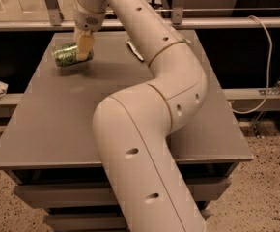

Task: Pick green can

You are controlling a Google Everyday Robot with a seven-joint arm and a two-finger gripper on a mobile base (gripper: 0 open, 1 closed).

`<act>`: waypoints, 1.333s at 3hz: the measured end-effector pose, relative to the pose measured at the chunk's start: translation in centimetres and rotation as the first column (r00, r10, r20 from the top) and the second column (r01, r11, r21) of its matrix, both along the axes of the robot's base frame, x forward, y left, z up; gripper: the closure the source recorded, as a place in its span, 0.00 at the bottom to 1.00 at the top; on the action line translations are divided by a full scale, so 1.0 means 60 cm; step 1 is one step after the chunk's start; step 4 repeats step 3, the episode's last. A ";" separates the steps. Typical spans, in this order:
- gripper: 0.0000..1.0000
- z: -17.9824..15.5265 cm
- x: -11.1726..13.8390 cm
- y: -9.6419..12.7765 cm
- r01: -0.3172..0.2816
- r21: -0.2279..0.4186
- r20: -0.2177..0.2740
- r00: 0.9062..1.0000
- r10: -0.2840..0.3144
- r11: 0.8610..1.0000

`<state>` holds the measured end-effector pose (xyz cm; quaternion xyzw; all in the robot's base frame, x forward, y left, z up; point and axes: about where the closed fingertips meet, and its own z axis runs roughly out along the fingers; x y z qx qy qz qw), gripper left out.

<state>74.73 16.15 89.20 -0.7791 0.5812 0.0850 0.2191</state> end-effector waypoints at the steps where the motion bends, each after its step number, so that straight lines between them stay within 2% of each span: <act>1: 1.00 0.069 -0.023 -0.043 0.009 0.031 0.041 0.999 -0.010 0.999; 2: 1.00 0.137 -0.055 -0.092 0.027 0.146 0.059 0.998 -0.036 0.989; 3: 1.00 0.146 -0.064 -0.114 0.040 0.181 0.059 0.997 -0.052 0.983; 4: 1.00 0.146 -0.064 -0.114 0.040 0.181 0.059 0.997 -0.052 0.983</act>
Offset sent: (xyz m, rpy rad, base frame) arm -0.1021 -0.1180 0.1219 0.3573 -0.0776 -0.0744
